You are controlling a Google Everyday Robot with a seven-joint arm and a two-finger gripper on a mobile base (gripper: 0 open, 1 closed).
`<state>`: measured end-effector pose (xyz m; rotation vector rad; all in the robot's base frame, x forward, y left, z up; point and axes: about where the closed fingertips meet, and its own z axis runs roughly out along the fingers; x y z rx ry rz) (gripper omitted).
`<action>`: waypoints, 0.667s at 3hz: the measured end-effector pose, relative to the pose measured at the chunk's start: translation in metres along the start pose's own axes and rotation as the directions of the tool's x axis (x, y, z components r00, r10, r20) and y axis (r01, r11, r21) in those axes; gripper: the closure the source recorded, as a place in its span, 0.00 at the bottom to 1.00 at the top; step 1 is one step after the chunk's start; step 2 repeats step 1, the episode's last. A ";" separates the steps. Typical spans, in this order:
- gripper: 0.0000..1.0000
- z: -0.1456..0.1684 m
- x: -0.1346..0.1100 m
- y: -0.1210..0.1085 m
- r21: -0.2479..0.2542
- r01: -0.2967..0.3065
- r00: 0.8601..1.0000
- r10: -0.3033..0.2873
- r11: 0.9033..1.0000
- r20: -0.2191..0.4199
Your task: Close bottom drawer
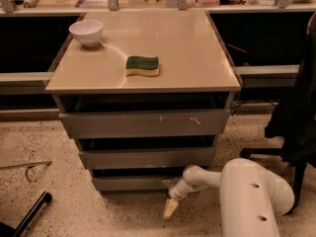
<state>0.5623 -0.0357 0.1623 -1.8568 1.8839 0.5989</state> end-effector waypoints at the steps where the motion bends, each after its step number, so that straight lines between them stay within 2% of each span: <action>1: 0.00 0.001 -0.007 -0.012 0.051 0.004 1.000 -0.005 0.999 0.002; 2: 0.00 0.001 -0.007 -0.012 0.051 0.004 1.000 -0.005 0.999 0.002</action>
Offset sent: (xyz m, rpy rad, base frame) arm 0.0000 0.0000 0.0000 0.0000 0.0000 0.0000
